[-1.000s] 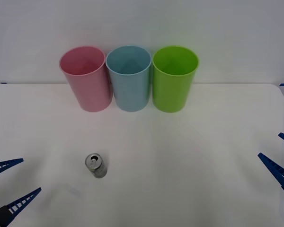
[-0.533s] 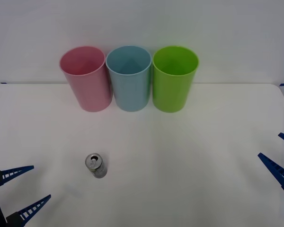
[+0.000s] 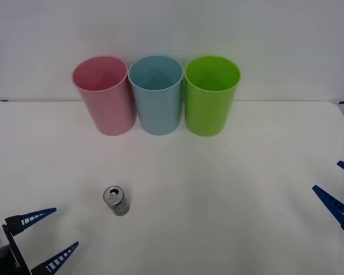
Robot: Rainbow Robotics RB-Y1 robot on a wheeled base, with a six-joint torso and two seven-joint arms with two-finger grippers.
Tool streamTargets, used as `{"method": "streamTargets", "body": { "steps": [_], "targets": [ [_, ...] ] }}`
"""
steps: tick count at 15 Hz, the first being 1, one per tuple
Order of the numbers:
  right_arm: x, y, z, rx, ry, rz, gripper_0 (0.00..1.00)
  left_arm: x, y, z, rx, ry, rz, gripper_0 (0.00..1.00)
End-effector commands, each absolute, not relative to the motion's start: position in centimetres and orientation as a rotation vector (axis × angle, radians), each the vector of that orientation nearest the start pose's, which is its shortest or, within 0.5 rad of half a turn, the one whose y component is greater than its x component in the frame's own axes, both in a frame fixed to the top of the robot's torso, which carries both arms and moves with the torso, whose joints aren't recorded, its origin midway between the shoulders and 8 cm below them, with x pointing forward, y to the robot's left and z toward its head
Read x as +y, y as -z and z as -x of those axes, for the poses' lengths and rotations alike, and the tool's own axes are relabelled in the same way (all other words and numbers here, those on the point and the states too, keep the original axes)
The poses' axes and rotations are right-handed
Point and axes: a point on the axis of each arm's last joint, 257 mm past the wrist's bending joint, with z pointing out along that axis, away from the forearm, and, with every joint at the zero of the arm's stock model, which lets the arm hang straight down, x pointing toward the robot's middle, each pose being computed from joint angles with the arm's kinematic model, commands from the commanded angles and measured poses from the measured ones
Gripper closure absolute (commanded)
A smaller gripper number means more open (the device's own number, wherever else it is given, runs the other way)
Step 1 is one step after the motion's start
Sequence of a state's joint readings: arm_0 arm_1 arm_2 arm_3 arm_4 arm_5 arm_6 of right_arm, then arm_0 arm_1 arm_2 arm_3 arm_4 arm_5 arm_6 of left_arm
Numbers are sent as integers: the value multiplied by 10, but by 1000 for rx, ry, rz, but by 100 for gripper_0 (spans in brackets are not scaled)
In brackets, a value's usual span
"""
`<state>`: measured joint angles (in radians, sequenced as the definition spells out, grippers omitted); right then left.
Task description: Grasp the object on the table and drop it into the matching bin: aluminum can to the light blue bin, PET bottle to the pink bin.
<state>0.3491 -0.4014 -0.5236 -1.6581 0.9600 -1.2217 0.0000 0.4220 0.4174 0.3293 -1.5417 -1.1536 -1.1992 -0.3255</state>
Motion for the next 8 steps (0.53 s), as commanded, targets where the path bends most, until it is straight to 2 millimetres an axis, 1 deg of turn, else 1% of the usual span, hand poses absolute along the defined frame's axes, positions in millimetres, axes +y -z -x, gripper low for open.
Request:
{"method": "streamTargets", "body": {
  "steps": [1, 5, 8],
  "targets": [
    [-330, 169, -342, 1441, -567, 465, 0, 279, 312, -307, 1653, 473, -724, 0],
    [-330, 169, -342, 1441, -567, 465, 0, 261, 317, -308, 1642, 512, -629, 0],
    [-330, 169, -342, 1441, -567, 465, 0, 249, 320, -311, 1639, 522, -595, 0]
  ]
}}
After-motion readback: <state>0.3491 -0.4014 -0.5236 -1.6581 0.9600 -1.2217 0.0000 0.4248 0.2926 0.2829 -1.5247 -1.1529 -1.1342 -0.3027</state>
